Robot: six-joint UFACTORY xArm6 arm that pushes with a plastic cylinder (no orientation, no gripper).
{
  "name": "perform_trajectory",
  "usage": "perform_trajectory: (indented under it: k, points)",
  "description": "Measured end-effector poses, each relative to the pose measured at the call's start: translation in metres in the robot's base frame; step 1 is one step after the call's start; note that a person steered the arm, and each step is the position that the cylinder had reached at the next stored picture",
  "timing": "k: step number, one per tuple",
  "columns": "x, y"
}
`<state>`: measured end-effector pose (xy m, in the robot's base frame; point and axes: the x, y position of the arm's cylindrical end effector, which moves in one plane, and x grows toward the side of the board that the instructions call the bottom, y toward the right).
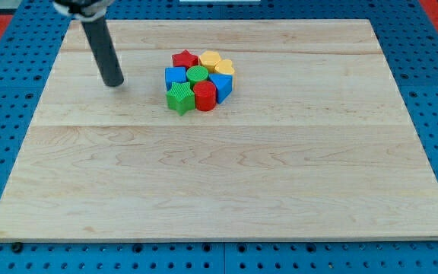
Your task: Push the red star to the right side
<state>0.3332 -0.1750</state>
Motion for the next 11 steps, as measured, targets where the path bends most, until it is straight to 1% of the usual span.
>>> perform_trajectory:
  k: [1, 2, 4, 5, 6, 7, 8, 9, 10, 11]
  points:
    - [-0.003, 0.016]
    - [-0.003, 0.06]
    - [-0.006, 0.092]
    - [-0.004, 0.094]
    - [0.008, 0.094]
    - [-0.009, 0.105]
    - [-0.041, 0.111]
    - [-0.035, 0.111]
    - [-0.046, 0.121]
    - [-0.057, 0.119]
